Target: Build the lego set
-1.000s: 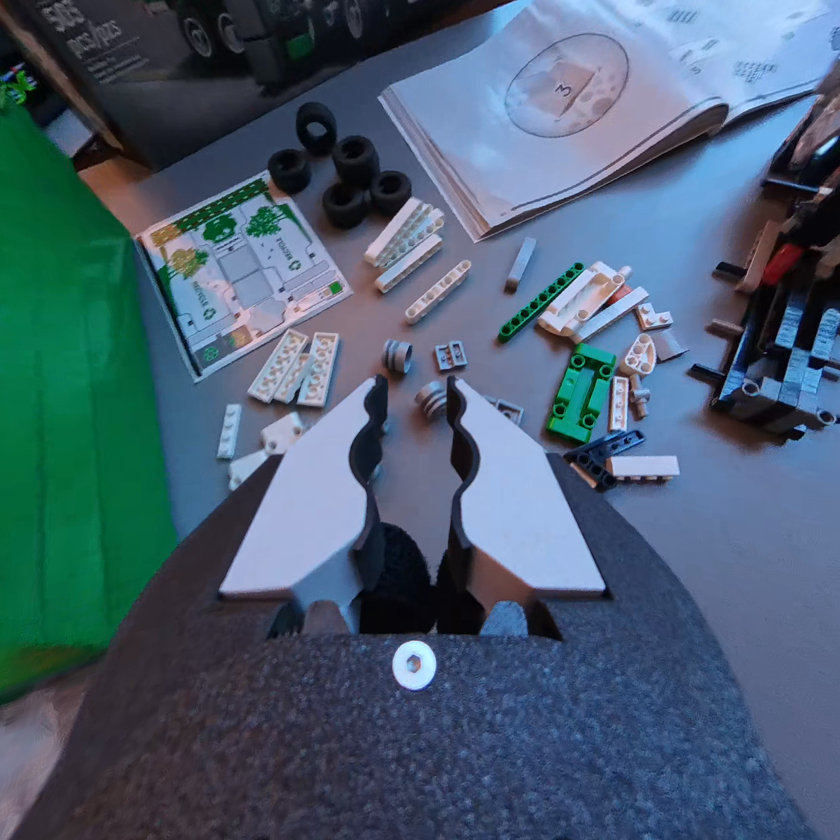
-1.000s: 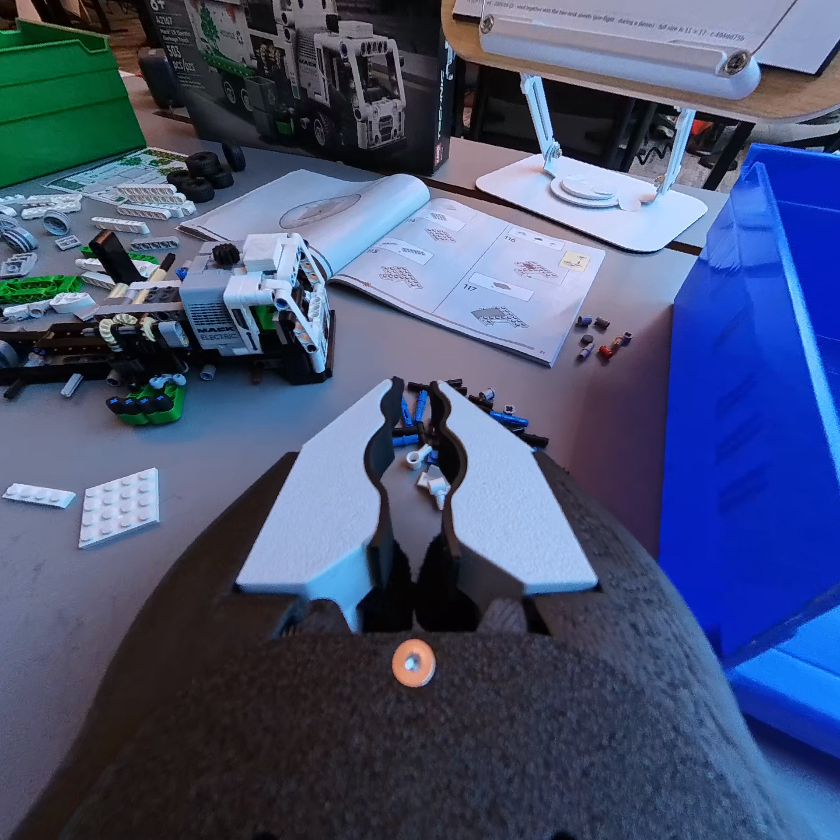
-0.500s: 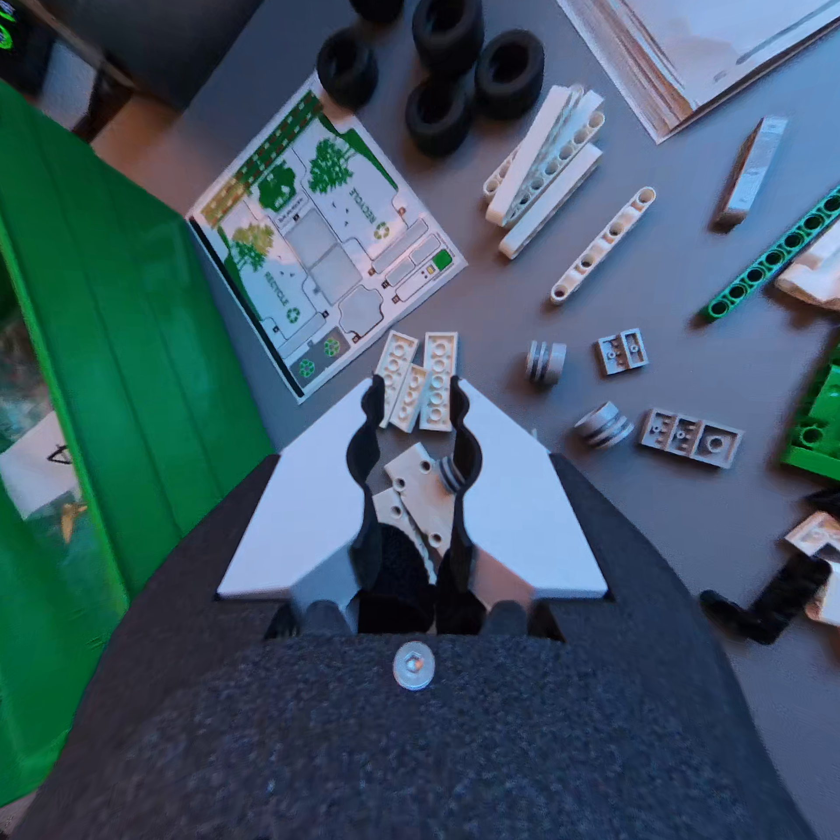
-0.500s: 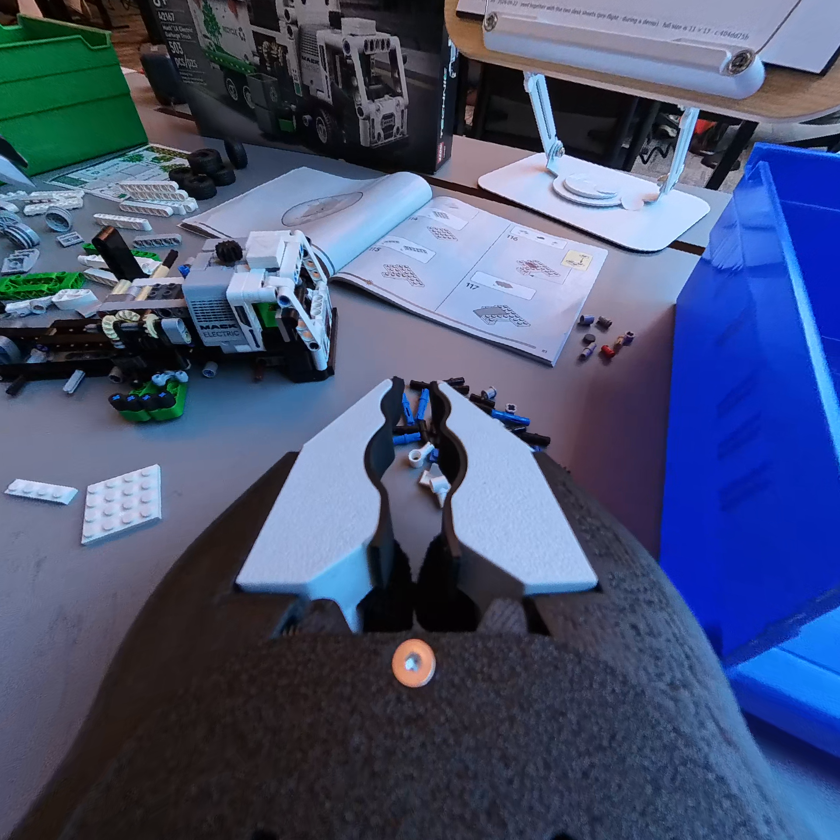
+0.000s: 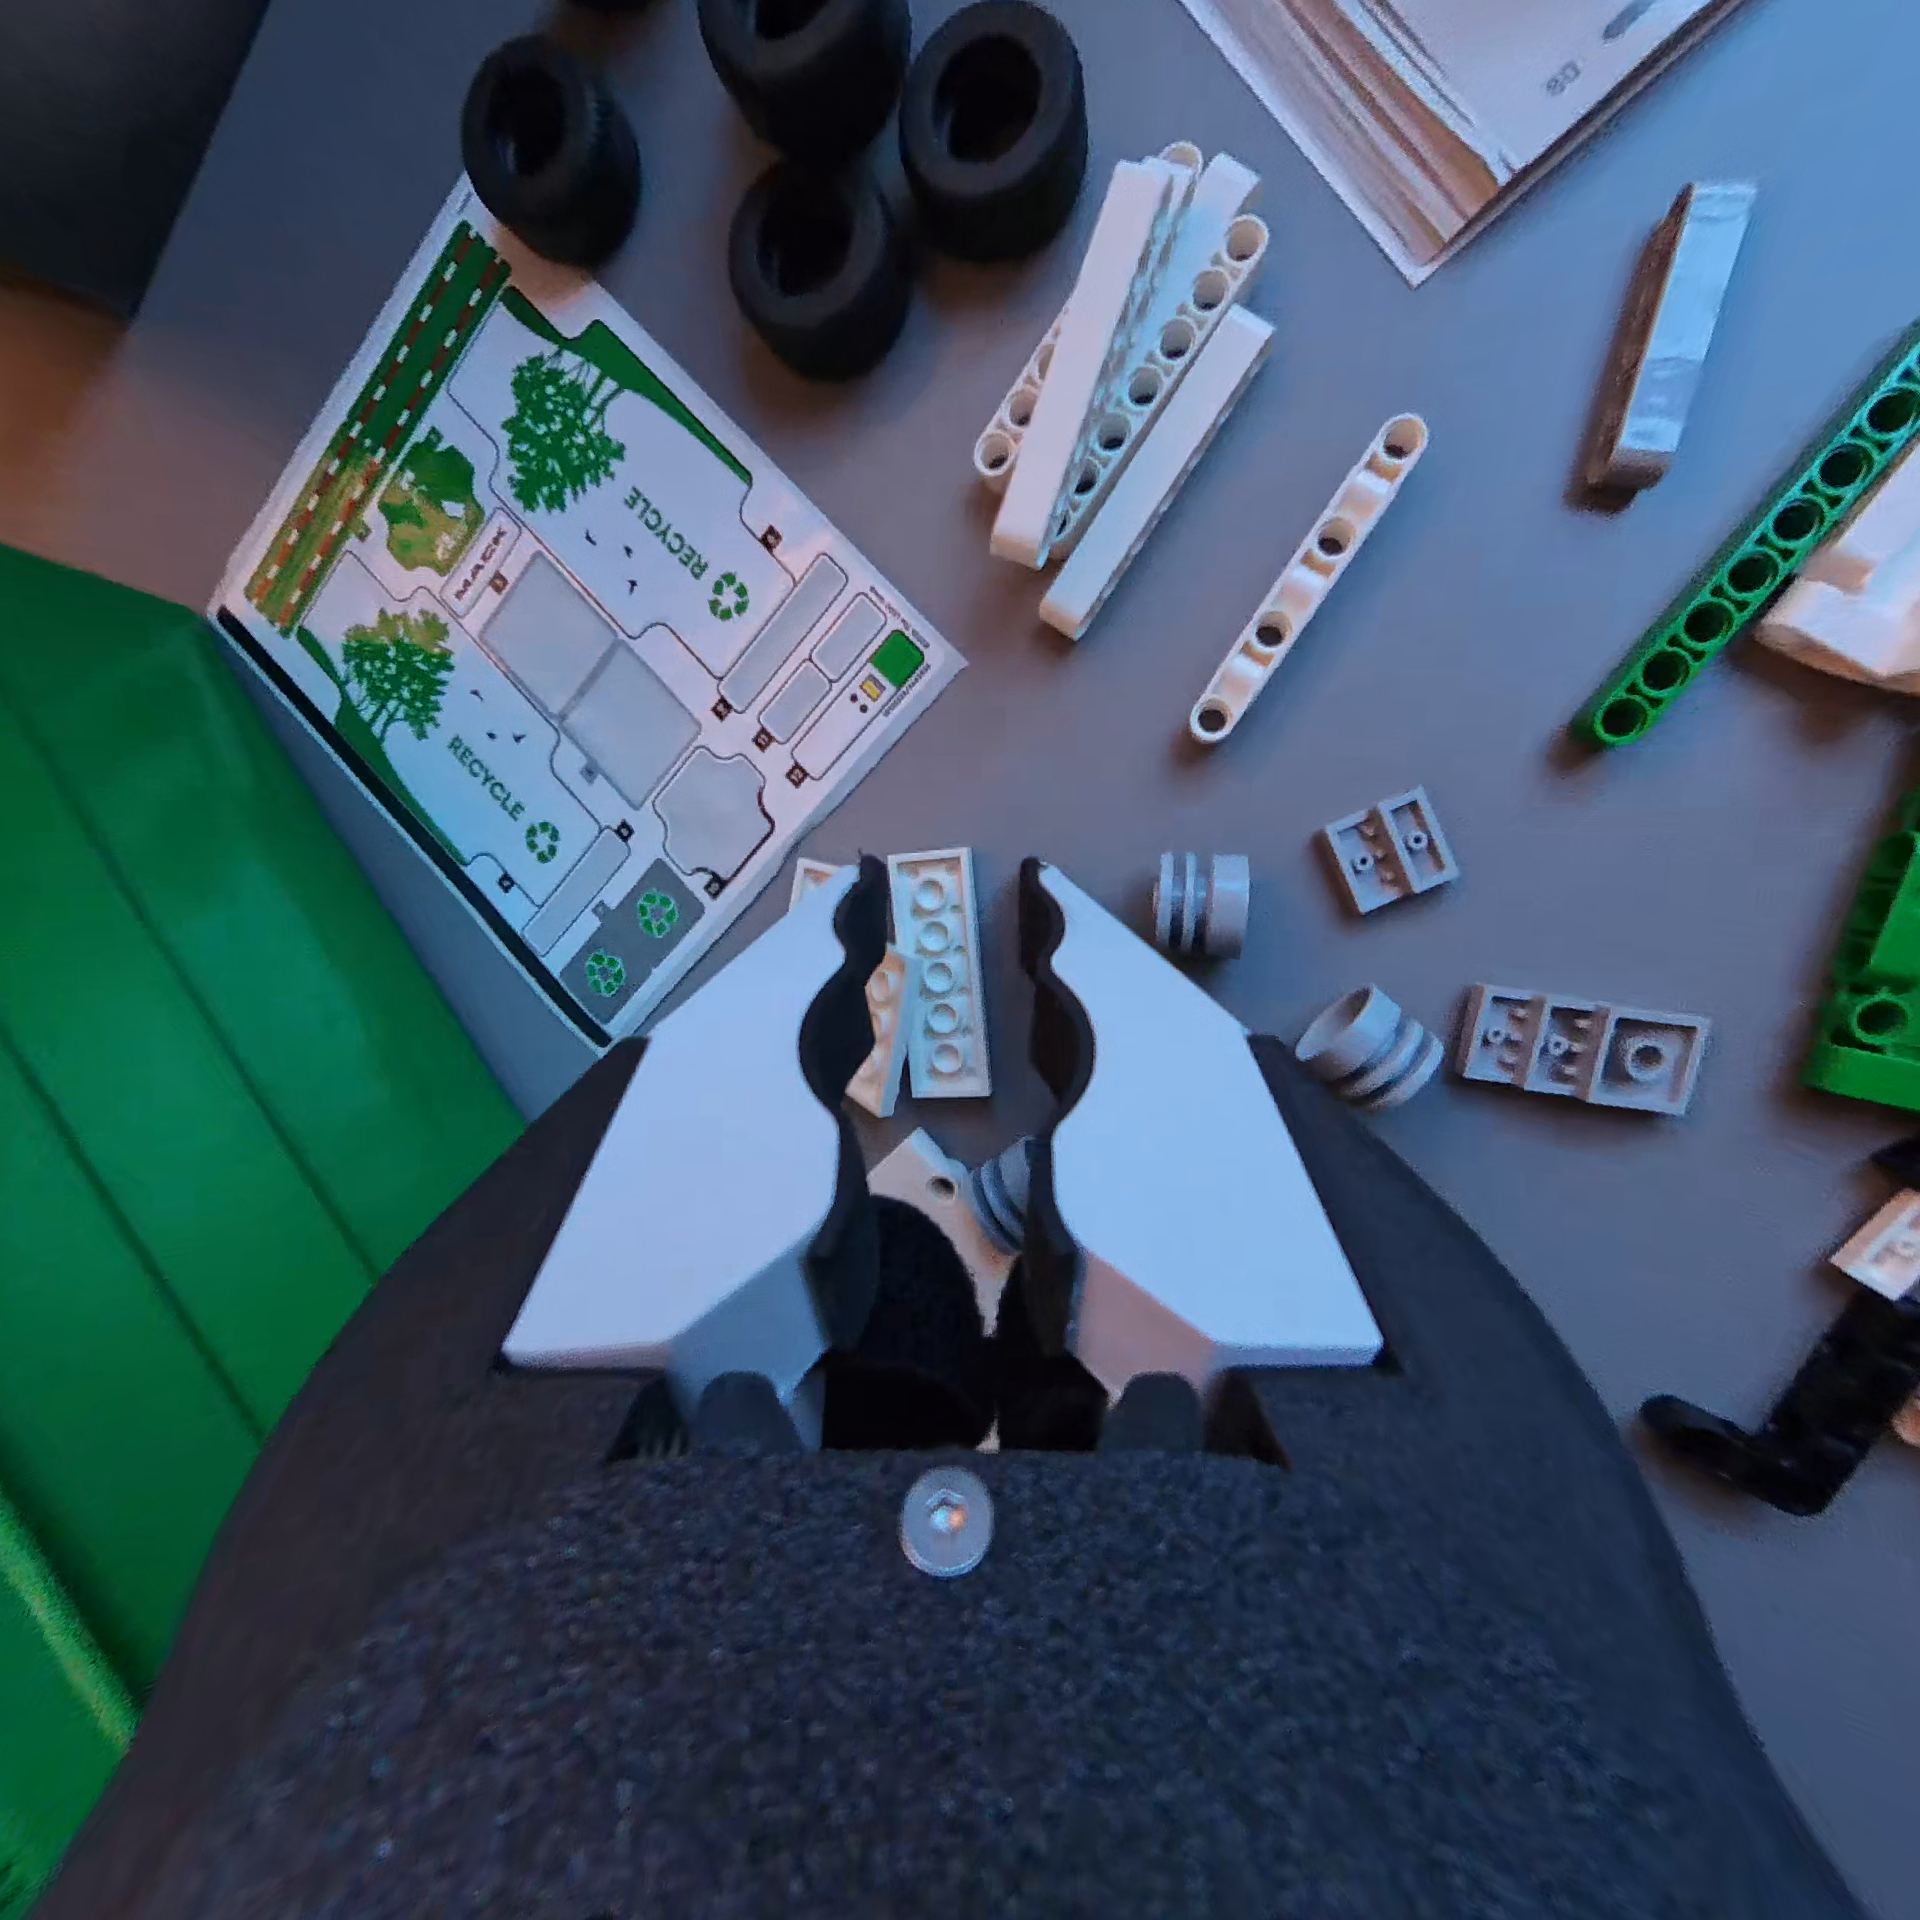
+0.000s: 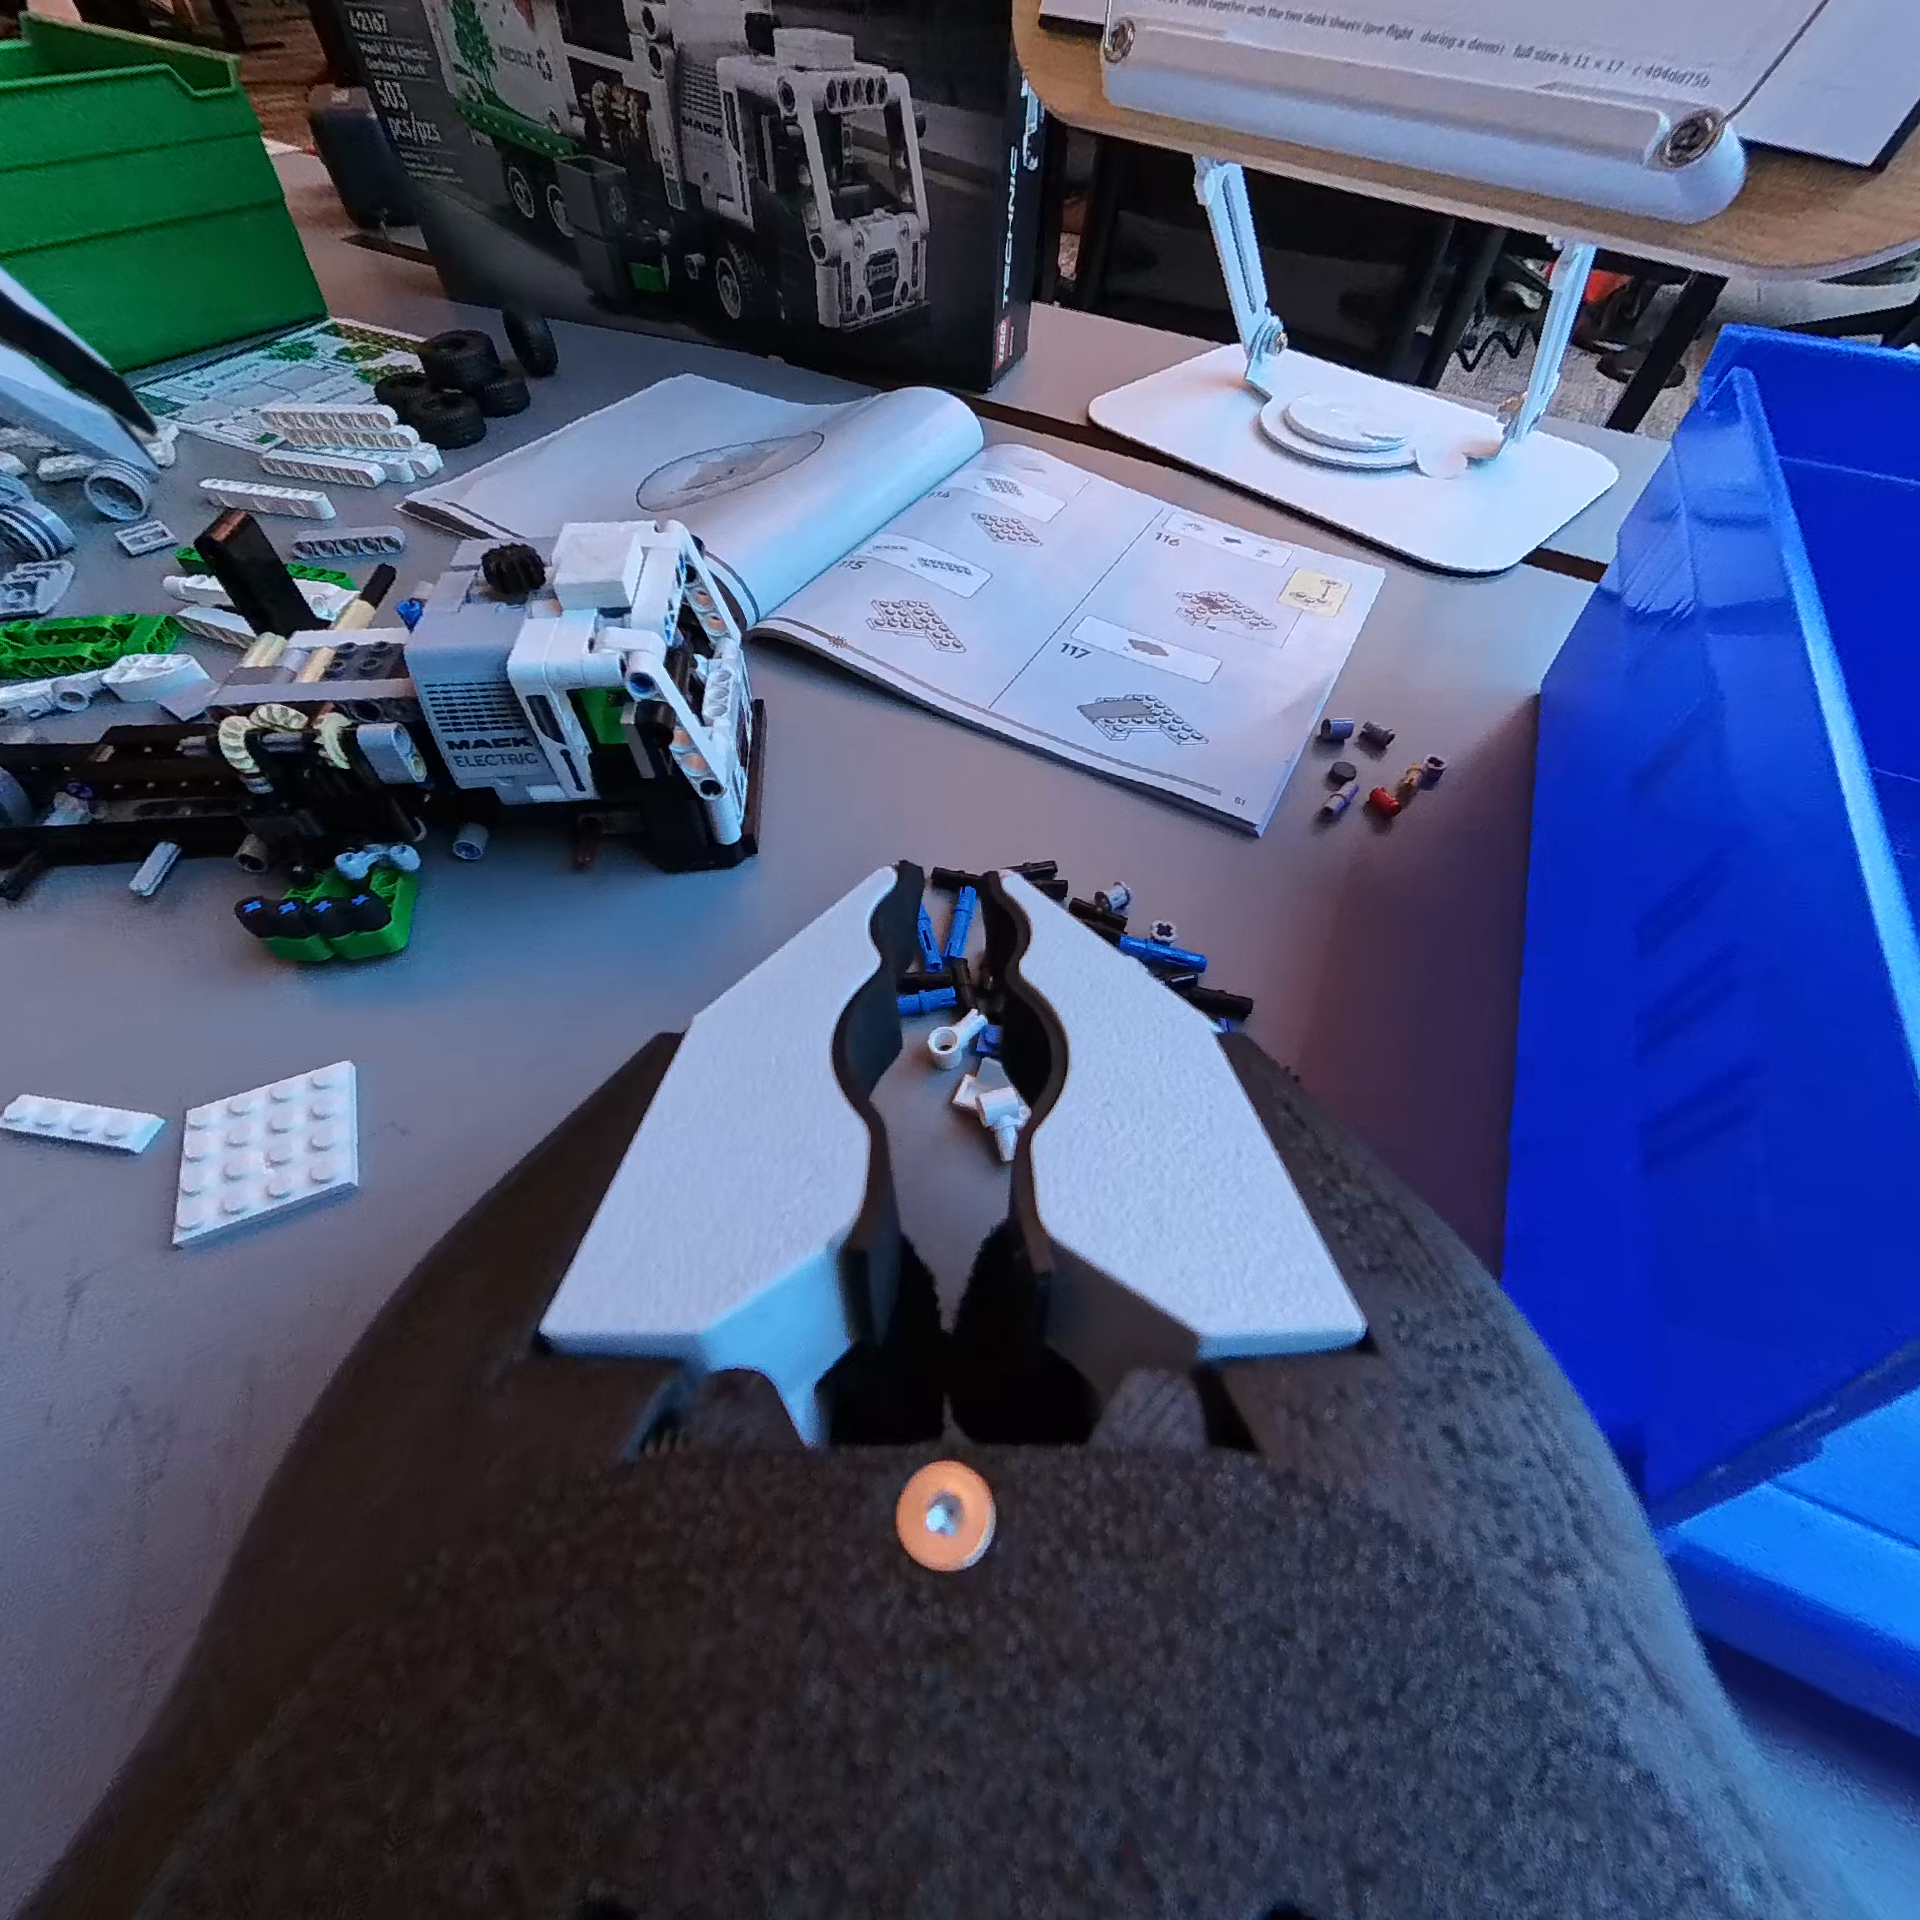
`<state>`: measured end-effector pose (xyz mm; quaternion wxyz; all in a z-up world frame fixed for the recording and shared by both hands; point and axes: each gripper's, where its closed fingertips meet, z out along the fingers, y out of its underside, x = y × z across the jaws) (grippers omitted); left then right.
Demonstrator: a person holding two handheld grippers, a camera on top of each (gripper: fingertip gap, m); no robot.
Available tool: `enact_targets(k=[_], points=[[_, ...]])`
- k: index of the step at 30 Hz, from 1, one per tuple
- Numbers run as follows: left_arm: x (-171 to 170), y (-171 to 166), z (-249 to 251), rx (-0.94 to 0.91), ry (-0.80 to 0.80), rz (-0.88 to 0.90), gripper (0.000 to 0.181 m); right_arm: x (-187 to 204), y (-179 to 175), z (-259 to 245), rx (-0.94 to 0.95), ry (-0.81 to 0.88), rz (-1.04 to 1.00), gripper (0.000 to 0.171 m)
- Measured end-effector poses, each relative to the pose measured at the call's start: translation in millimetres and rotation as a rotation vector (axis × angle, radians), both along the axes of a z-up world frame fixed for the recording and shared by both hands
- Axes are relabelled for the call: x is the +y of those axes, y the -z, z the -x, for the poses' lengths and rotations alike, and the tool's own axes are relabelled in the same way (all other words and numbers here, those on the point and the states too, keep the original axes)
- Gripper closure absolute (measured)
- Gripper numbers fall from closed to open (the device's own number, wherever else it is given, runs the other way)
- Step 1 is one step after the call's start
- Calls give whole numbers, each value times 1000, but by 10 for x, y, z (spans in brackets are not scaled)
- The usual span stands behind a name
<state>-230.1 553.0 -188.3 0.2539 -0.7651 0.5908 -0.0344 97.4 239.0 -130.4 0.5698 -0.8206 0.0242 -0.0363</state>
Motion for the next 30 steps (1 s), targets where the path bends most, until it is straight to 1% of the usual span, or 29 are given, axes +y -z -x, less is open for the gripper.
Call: enact_targets(k=[2,4,9,11,13,15,17,18,20,21,22,24,25,27,30], points=[[-5,6,4,12,6,34,158,-4,1,-4,1,2,0,160],[-28,16,5,10,11,77,165,-7,-1,-10,5,3,-1,160],[-21,13,18,-10,11,123,172,-3,6,-3,4,-1,3,160],[-55,-17,11,-47,12,164,172,-3,5,-1,2,-1,3,160],[-69,-118,-21,-113,7,163,173,-5,1,-2,2,-1,-1,160],[-144,-314,-101,-218,29,167,172,-7,-9,2,2,-2,-7,160],[-331,-678,-285,-426,79,193,175,12,-94,76,19,-33,-47,161],[-472,-906,-388,-551,113,213,178,36,-193,159,44,-64,-83,161],[-825,-1361,-576,-802,200,249,181,118,-454,489,118,-204,-145,160],[-1010,-1509,-650,-883,240,265,181,177,-593,680,145,-277,-167,159],[-1147,-1569,-714,-919,256,266,181,251,-711,875,168,-345,-177,157],[-1396,-1561,-827,-934,288,267,181,390,-843,1280,216,-492,-166,154],[-1499,-1523,-876,-934,291,275,181,445,-827,1410,214,-537,-142,155],[-1687,-1357,-950,-887,309,295,181,508,-709,1443,173,-534,-92,155],[-1717,-1020,-973,-737,303,247,180,402,-633,1365,154,-507,-90,155]])
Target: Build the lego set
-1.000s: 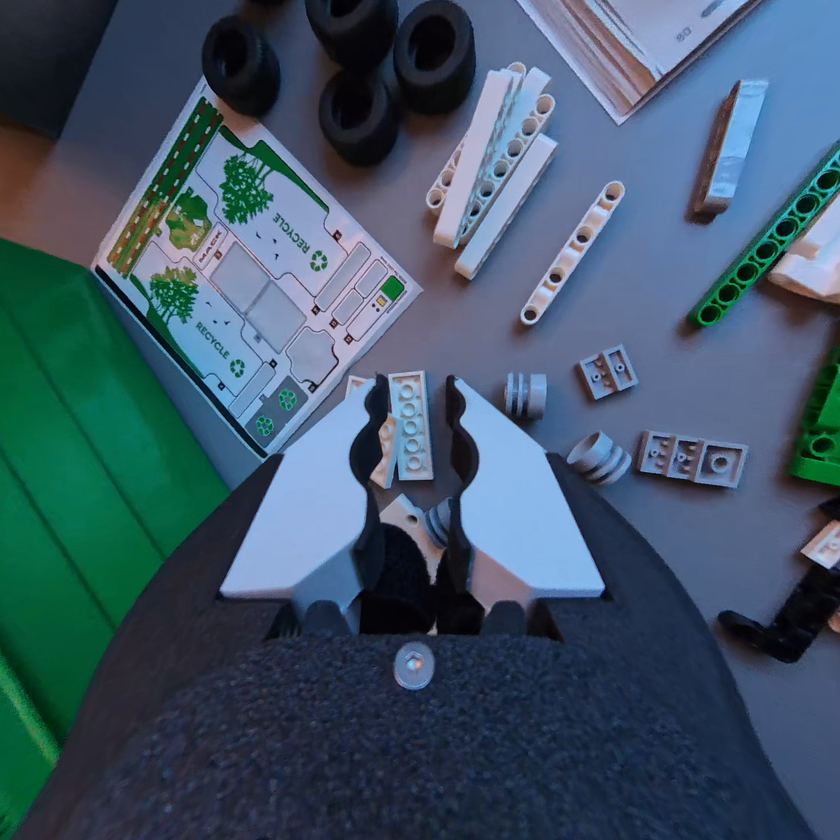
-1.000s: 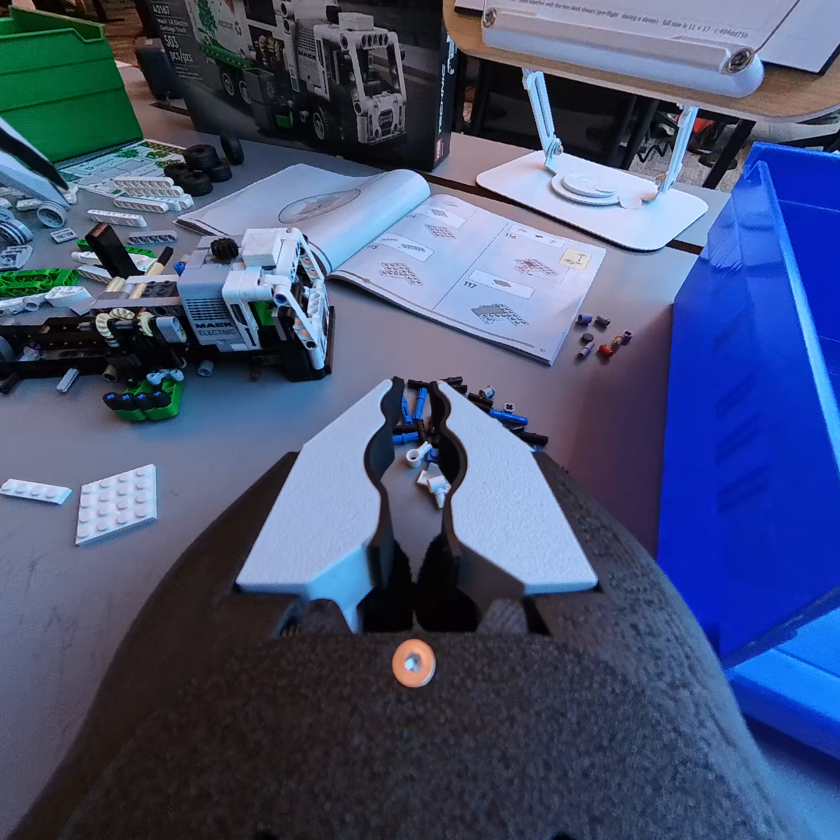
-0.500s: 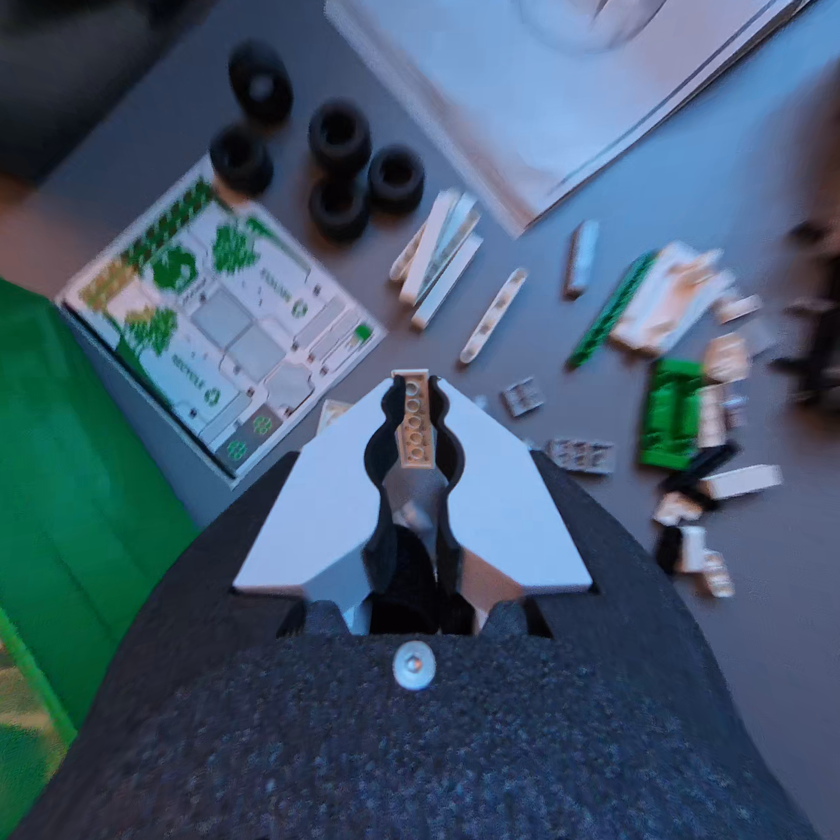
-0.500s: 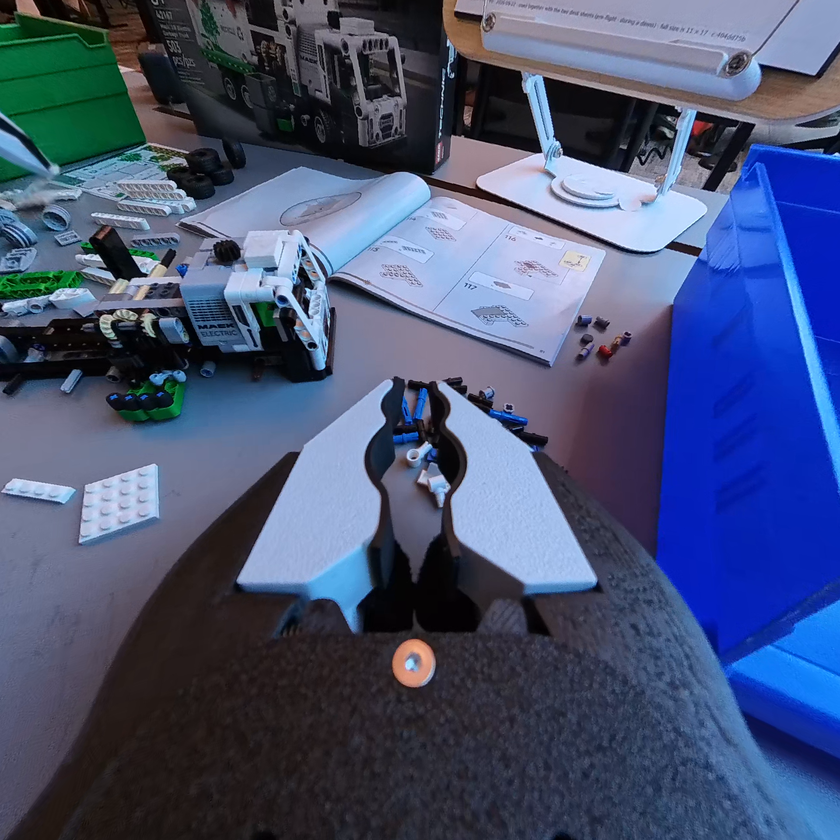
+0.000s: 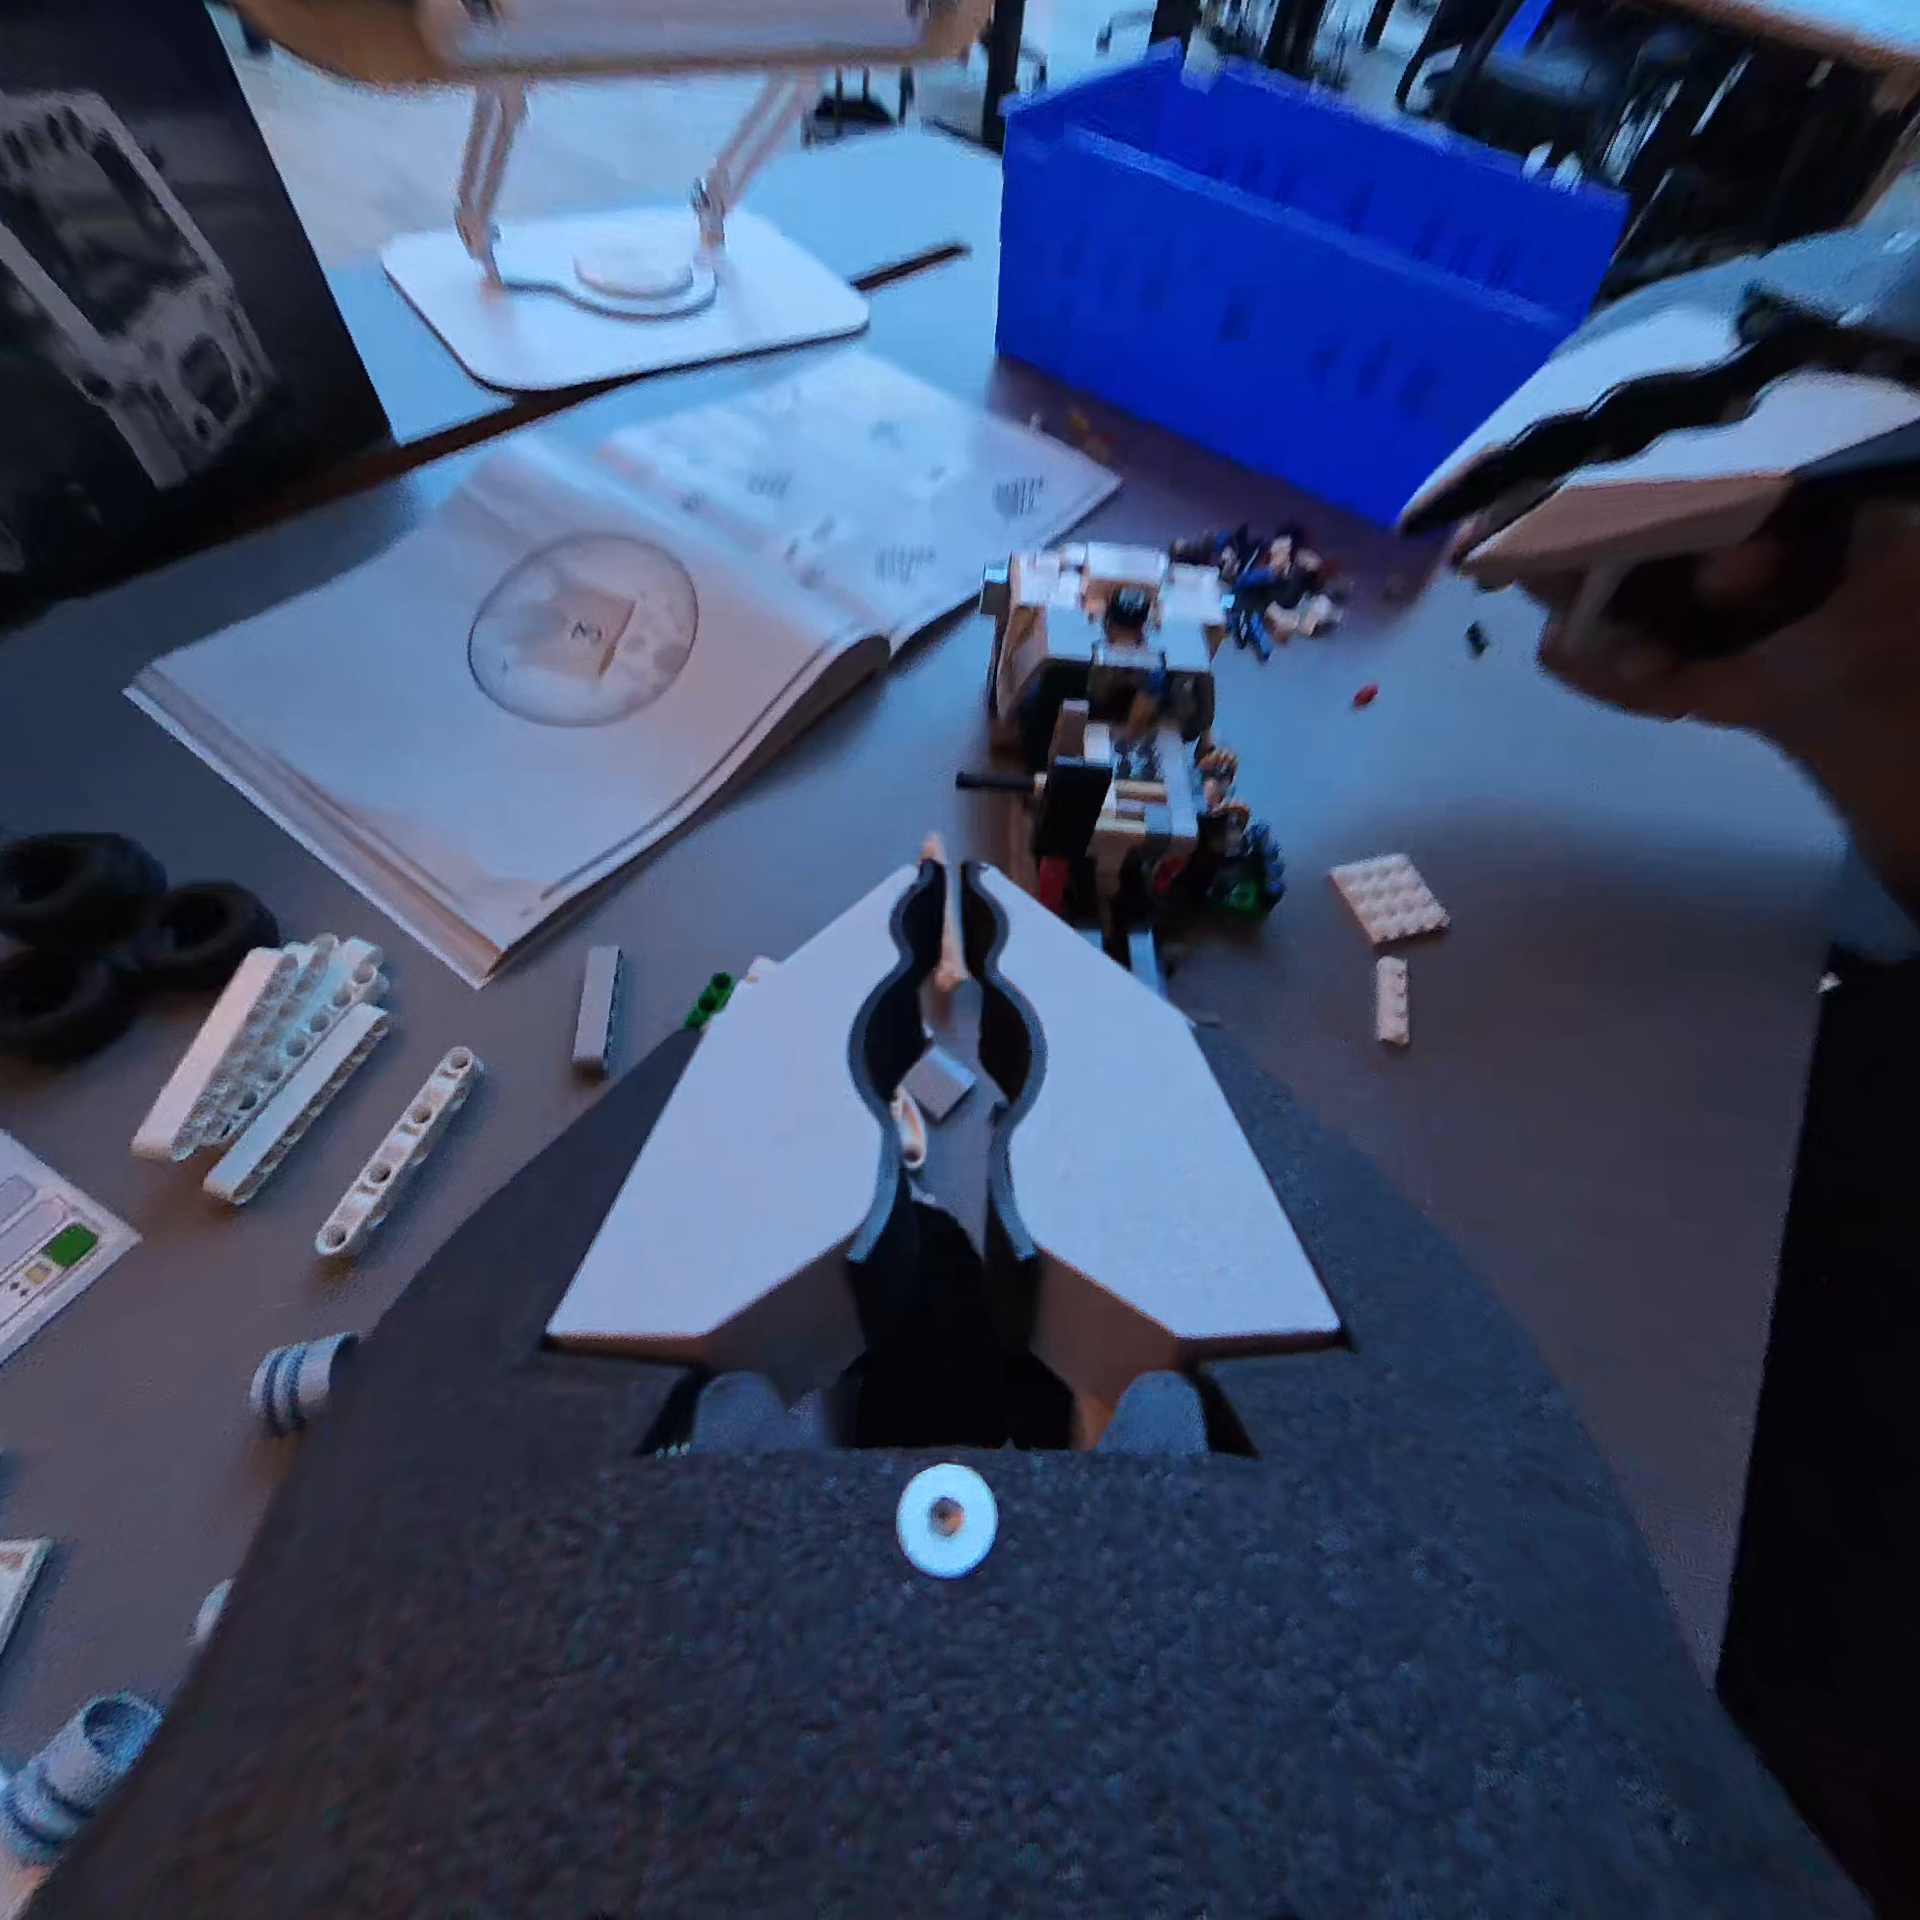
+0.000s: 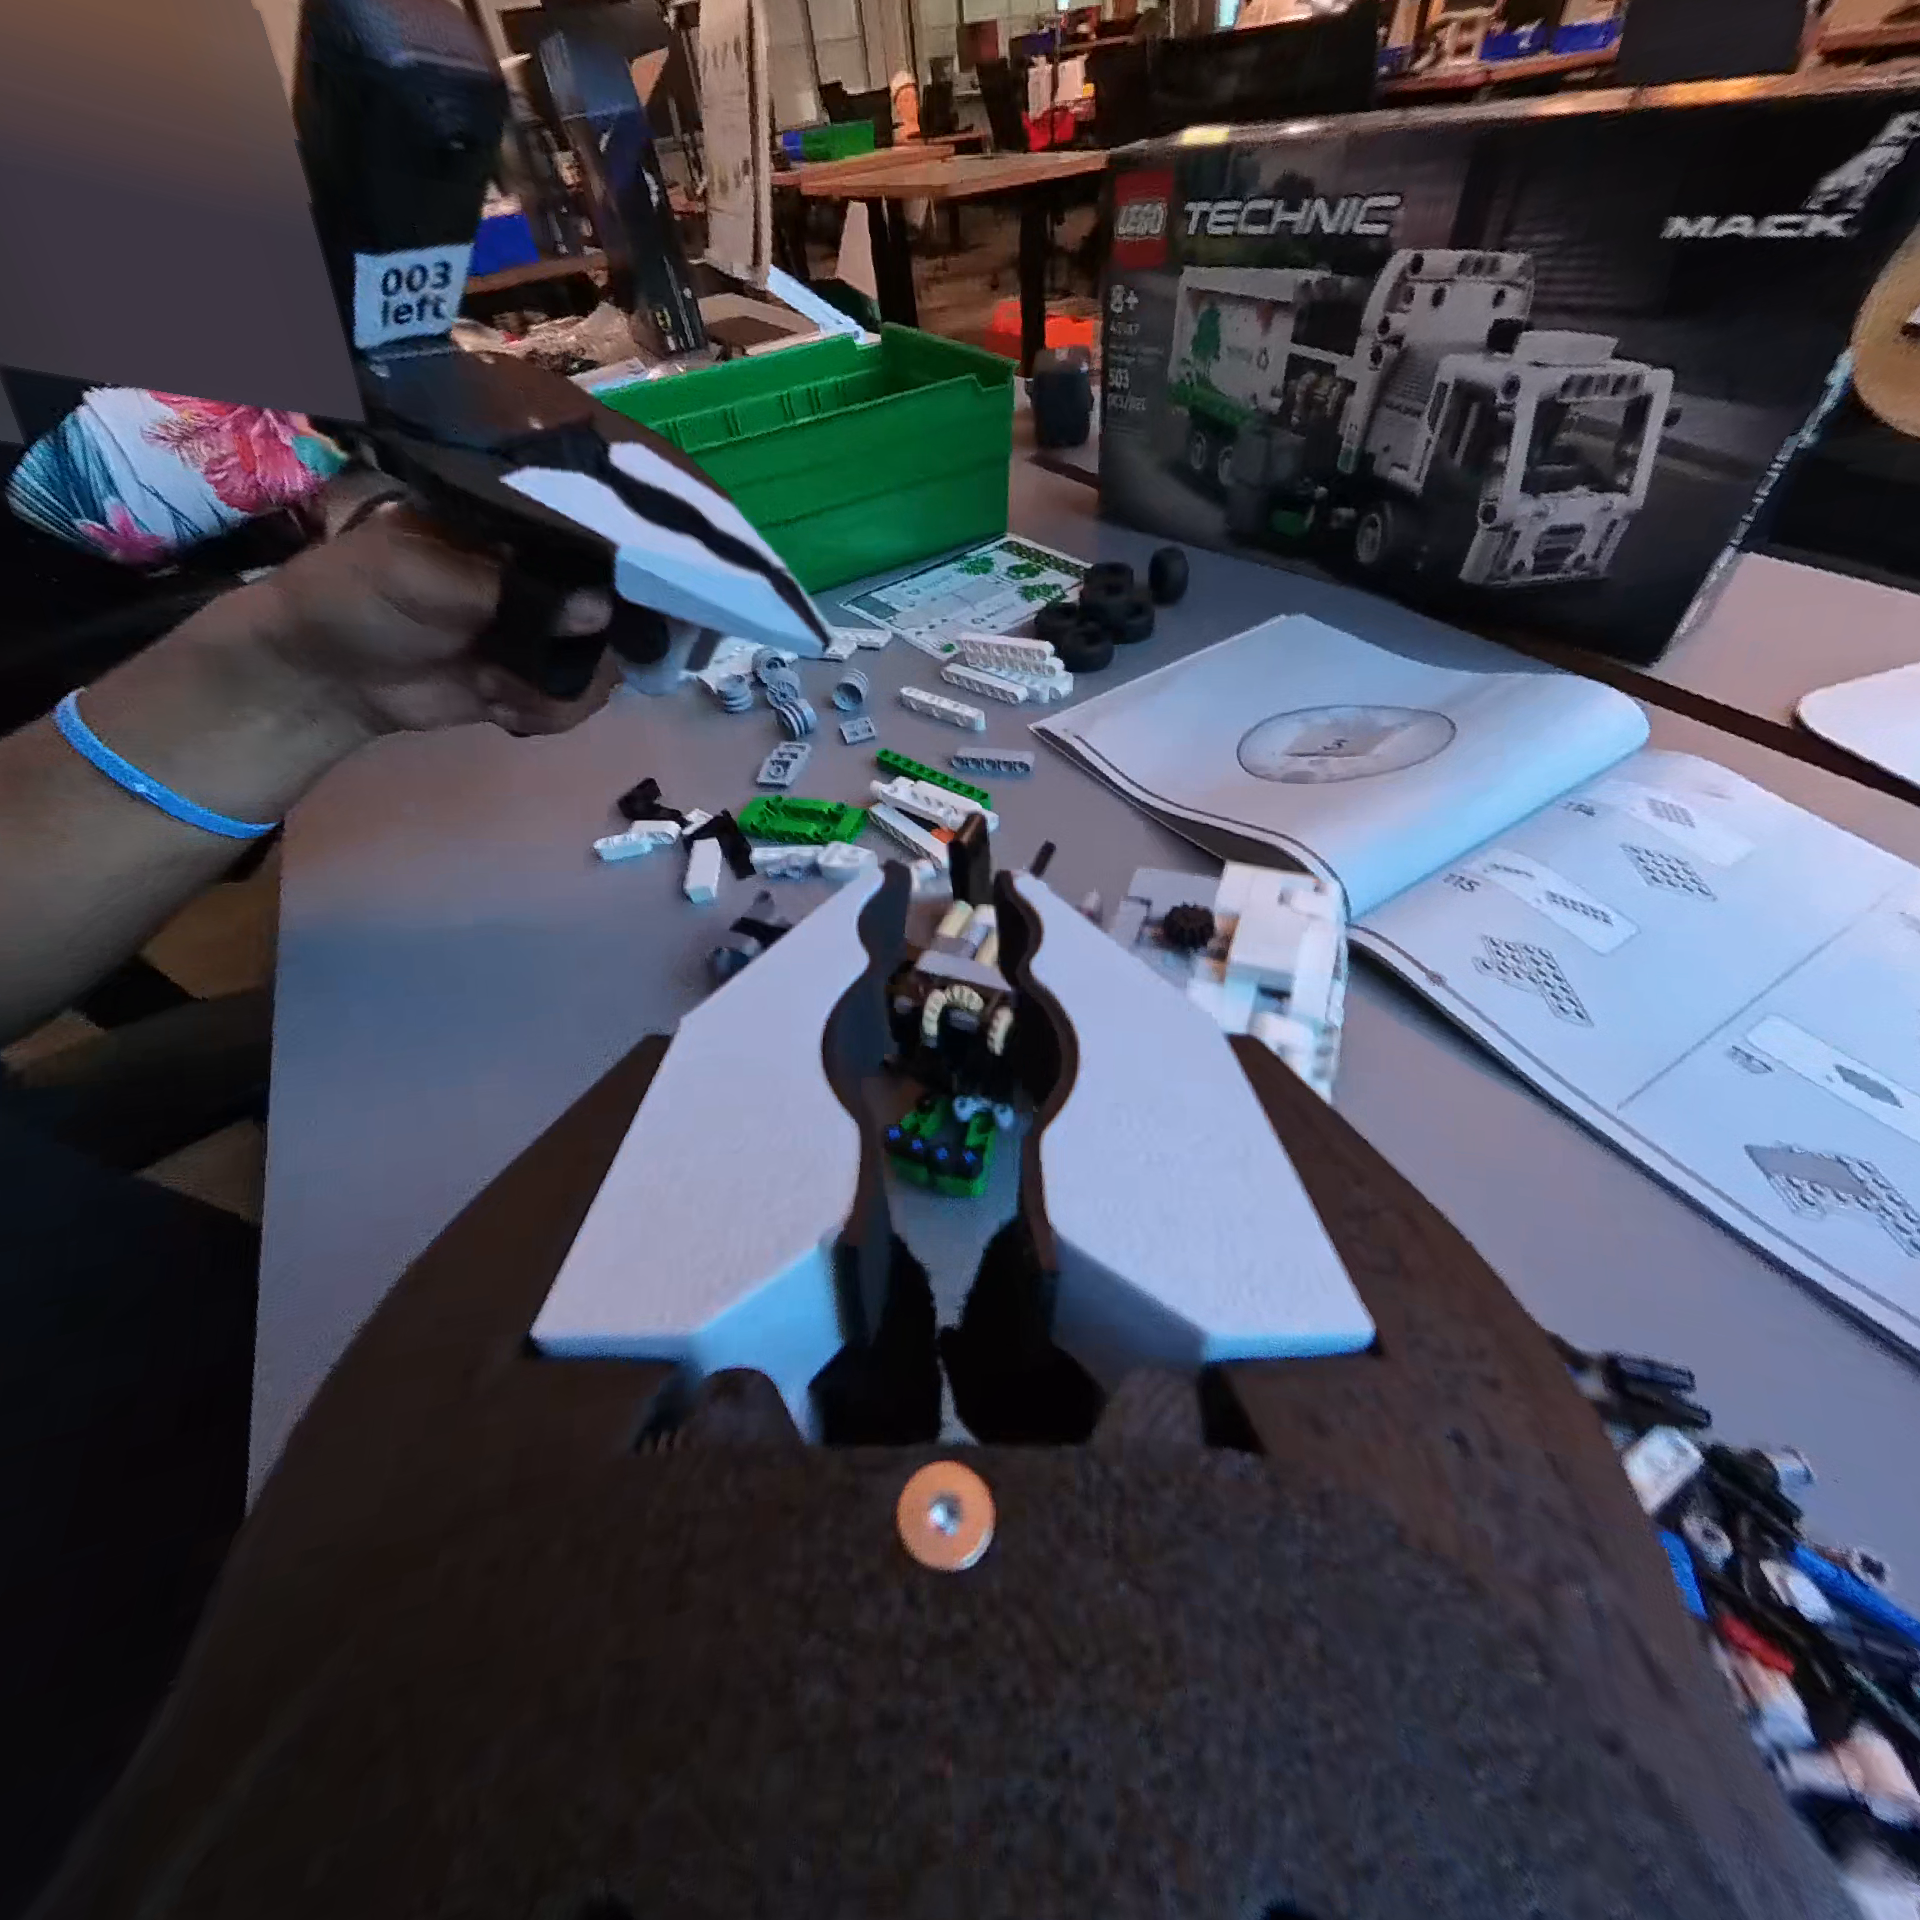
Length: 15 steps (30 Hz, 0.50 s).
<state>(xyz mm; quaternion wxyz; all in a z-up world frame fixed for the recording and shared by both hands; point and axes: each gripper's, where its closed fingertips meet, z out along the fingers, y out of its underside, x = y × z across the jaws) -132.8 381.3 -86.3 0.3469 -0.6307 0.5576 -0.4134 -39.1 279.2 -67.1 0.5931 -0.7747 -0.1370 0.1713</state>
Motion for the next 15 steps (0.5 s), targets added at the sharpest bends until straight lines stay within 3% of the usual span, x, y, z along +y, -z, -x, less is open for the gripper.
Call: enact_targets(k=[3,6,15], points=[[1,243,-23,155,51,-76,157,-152,104,-146,-20,63,11,156],[86,440,-105,301,132,-191,156,-286,180,-239,-13,107,22,157],[93,1018,-434,584,291,-245,153,-456,232,-279,-4,179,16,158]])
